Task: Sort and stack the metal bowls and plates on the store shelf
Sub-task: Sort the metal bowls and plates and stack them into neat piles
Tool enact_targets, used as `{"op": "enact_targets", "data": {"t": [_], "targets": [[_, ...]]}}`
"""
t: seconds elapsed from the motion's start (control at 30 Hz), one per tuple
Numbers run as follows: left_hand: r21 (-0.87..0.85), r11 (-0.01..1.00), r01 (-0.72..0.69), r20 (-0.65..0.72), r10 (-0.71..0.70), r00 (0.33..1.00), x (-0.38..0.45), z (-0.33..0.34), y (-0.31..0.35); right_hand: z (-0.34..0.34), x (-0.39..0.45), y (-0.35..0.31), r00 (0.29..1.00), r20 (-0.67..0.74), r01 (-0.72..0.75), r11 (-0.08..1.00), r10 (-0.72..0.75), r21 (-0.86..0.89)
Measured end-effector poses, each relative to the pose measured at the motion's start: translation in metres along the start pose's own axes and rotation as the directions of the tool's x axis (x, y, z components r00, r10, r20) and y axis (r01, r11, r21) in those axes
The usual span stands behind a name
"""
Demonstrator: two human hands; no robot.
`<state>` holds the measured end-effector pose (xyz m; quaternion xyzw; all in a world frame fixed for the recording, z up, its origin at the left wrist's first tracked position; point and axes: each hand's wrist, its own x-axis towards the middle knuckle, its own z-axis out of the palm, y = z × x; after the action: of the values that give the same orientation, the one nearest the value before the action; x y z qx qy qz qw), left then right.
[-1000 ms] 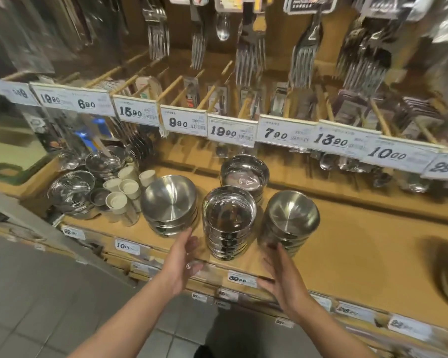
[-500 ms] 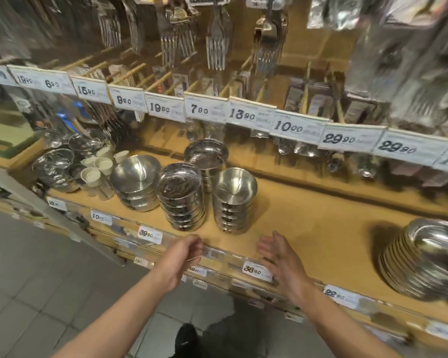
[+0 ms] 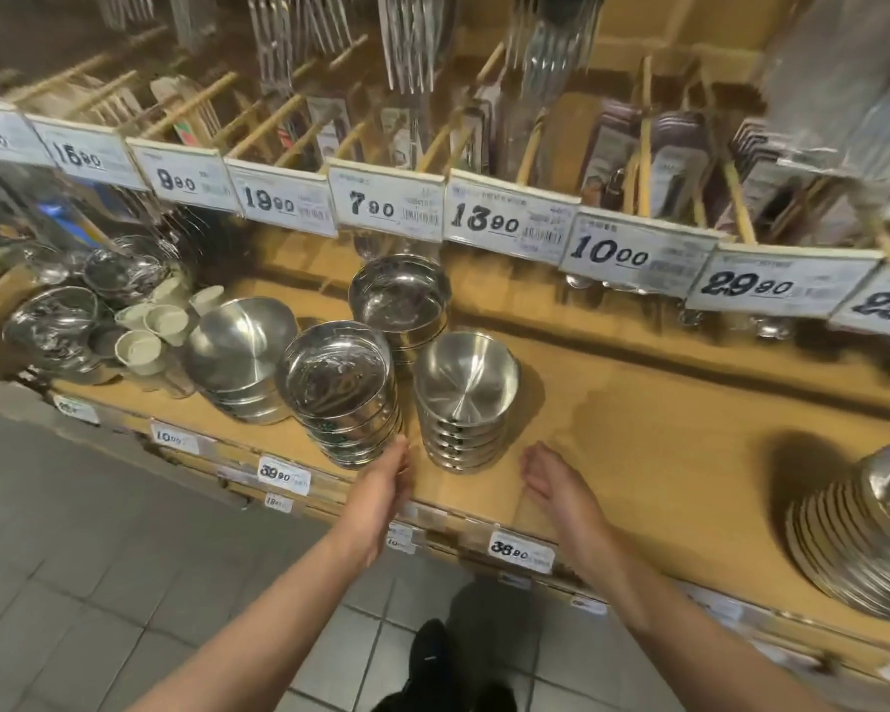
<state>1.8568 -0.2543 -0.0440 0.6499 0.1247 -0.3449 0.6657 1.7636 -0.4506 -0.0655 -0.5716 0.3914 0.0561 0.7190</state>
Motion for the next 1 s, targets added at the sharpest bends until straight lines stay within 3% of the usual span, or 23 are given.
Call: {"op": "enact_targets", "data": {"t": [0.3, 0.73, 1.0], "targets": [[-0.052, 0.991, -0.126, 0.254, 0.135, 0.958, 0.014, 0.019, 0.016, 0.032, 0.032, -0.030, 0.991, 0.077, 0.098, 0.987, -0.108, 0.127], [-0.118, 0.982, -0.146, 0.255, 0.172, 0.952, 0.035, 0.027, 0.024, 0.040, 0.037, -0.039, 0.982, 0.121, 0.114, 0.962, -0.147, 0.247], [-0.022, 0.994, -0.110, 0.291, 0.112, 0.950, 0.026, 0.054, 0.008, 0.001, 0.022, -0.023, 0.975, 0.094, 0.168, 0.947, -0.200, 0.273]]}}
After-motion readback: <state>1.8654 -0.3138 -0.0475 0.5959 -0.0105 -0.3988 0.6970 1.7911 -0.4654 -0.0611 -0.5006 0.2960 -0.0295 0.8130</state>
